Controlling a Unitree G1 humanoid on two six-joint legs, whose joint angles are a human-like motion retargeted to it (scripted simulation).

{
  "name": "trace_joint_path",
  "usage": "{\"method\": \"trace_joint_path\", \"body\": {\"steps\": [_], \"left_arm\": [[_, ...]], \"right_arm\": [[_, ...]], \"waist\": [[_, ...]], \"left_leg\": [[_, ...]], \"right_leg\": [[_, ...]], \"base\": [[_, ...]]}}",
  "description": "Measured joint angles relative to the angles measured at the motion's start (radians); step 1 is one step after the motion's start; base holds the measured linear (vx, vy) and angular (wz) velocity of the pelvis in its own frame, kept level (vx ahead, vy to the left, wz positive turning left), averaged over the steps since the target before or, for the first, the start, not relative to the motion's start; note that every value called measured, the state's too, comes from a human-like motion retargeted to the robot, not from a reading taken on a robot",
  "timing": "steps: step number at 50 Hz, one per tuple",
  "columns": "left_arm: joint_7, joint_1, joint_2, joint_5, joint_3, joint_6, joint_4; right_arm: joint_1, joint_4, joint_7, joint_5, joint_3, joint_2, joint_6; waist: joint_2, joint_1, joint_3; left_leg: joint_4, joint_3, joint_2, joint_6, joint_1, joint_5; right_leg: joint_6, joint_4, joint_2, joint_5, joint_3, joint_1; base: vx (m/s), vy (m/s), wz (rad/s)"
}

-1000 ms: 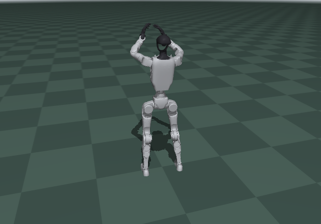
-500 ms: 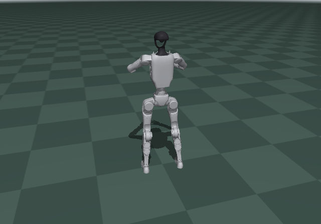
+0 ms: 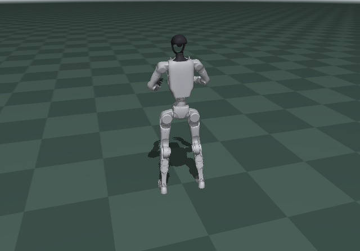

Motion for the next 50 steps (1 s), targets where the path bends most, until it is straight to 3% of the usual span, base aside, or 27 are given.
{"method": "trace_joint_path", "body": {"steps": [5, 8, 15, 20, 22, 25, 28, 30, 33, 35, 37, 42, 47, 48, 50], "left_arm": [[0.002, 0.164, 0.092, -0.384, 0.124, -0.026, -0.309], [0.017, 0.107, 0.109, -0.51, 0.172, -0.026, -0.368], [0.049, -0.174, 0.07, -0.629, 0.17, -0.012, -0.363], [0.007, -0.513, -0.058, -0.774, 0.117, 0.034, -0.086], [-0.048, -0.667, -0.118, -0.802, 0.09, 0.052, 0.112], [-0.023, -0.87, -0.207, -0.789, 0.074, 0.079, 0.421], [0.043, -1.039, -0.27, -0.79, 0.052, 0.082, 0.713], [0.052, -1.117, -0.297, -0.794, 0.035, 0.093, 0.861], [0.111, -1.17, -0.314, -0.84, 0.002, 0.072, 0.966], [0.085, -1.185, -0.32, -0.837, -0.007, 0.064, 0.992], [0.142, -1.185, -0.318, -0.858, -0.016, 0.047, 0.977], [0.136, -1.154, -0.313, -0.816, 0.001, 0.033, 0.889], [0.091, -1.064, -0.27, -0.767, 0.0, 0.02, 0.669], [0.102, -1.039, -0.254, -0.765, -0.003, 0.009, 0.602], [0.066, -0.982, -0.22, -0.747, -0.019, 0.004, 0.467]], "right_arm": [[0.168, -0.273, -0.03, 0.212, -0.159, -0.102, -0.023], [0.141, -0.314, -0.053, 0.298, -0.218, -0.134, -0.028], [-0.048, -0.263, -0.093, 0.384, -0.256, -0.135, -0.013], [-0.325, -0.009, -0.116, 0.478, -0.208, -0.057, 0.028], [-0.439, 0.119, 0.046, 0.58, -0.192, -0.013, -0.014], [-0.571, 0.312, -0.061, 0.447, -0.172, 0.037, 0.074], [-0.648, 0.392, -0.161, 0.521, -0.153, 0.104, 0.058], [-0.704, 0.462, -0.126, 0.418, -0.11, 0.111, 0.105], [-0.776, 0.548, -0.177, 0.454, -0.044, 0.147, 0.09], [-0.856, 0.658, -0.057, 0.402, 0.02, 0.15, 0.08], [-0.916, 0.773, -0.186, 0.468, 0.055, 0.181, 0.126], [-0.998, 0.921, -0.156, 0.537, 0.069, 0.188, 0.127], [-0.937, 0.758, -0.121, 0.471, 0.048, 0.115, 0.114], [-0.907, 0.684, -0.153, 0.512, 0.025, 0.104, 0.082], [-0.835, 0.526, -0.026, 0.618, -0.011, 0.08, 0.0]], "waist": [[0.008, 0.008, -0.024], [0.016, 0.012, -0.011], [0.028, 0.011, -0.051], [0.039, -0.01, -0.081], [0.042, -0.018, -0.095], [0.058, -0.05, -0.091], [0.074, -0.085, -0.088], [0.085, -0.106, -0.086], [0.097, -0.132, -0.086], [0.105, -0.139, -0.087], [0.106, -0.145, -0.086], [0.101, -0.135, -0.089], [0.092, -0.117, -0.088], [0.09, -0.114, -0.084], [0.088, -0.107, -0.083]], "left_leg": [[-0.011, 0.005, -0.001, -0.005, 0.014, -0.001], [0.0, 0.002, -0.002, -0.005, 0.013, -0.007], [0.002, -0.012, -0.008, 0.004, 0.015, -0.006], [0.004, -0.025, -0.012, 0.011, 0.009, -0.001], [0.011, -0.024, -0.014, 0.015, -0.005, -0.002], [0.009, -0.035, -0.016, 0.012, -0.004, 0.007], [0.01, -0.037, -0.016, 0.005, -0.011, 0.01], [0.01, -0.035, -0.015, 0.002, -0.017, 0.013], [0.008, -0.028, -0.012, -0.007, -0.023, 0.014], [0.01, -0.021, -0.01, -0.009, -0.027, 0.015], [0.009, -0.016, -0.008, -0.014, -0.03, 0.012], [0.01, -0.009, -0.006, -0.014, -0.03, 0.009], [0.011, -0.012, -0.007, -0.008, -0.024, 0.008], [0.011, -0.014, -0.007, -0.009, -0.023, 0.006], [0.012, -0.018, -0.008, -0.008, -0.021, 0.005]], "right_leg": [[0.004, -0.018, -0.001, 0.004, 0.0, 0.015], [0.005, -0.001, -0.003, -0.006, -0.002, 0.013], [0.003, -0.002, -0.009, -0.01, -0.014, 0.025], [-0.002, -0.001, -0.014, -0.01, -0.028, 0.027], [-0.003, 0.055, -0.02, -0.028, -0.028, -0.011], [-0.008, 0.009, -0.019, -0.013, -0.038, 0.019], [-0.011, 0.011, -0.018, -0.012, -0.04, 0.013], [-0.013, 0.014, -0.018, -0.012, -0.039, 0.004], [-0.014, 0.014, -0.015, -0.008, -0.034, -0.006], [-0.016, 0.019, -0.014, -0.009, -0.029, -0.015], [-0.014, 0.015, -0.012, -0.004, -0.024, -0.019], [-0.013, 0.011, -0.009, 0.0, -0.018, -0.021], [-0.01, 0.009, -0.01, -0.004, -0.02, -0.013], [-0.009, 0.009, -0.01, -0.005, -0.022, -0.009], [-0.007, 0.008, -0.011, -0.008, -0.025, -0.004]], "base": [[0.02, 0.0, -0.02], [0.0, 0.0, 0.0], [0.0, 0.0, 0.0], [0.0, 0.0, 0.0], [0.0, 0.0, 0.0], [-0.01, 0.01, 0.06], [0.0, 0.0, 0.0], [0.0, 0.0, 0.0], [0.0, 0.0, 0.0], [0.0, 0.0, 0.0], [0.0, 0.0, 0.0], [0.0, 0.0, 0.0], [0.0, 0.0, 0.0], [0.0, 0.0, 0.0], [0.0, 0.0, 0.0]]}}
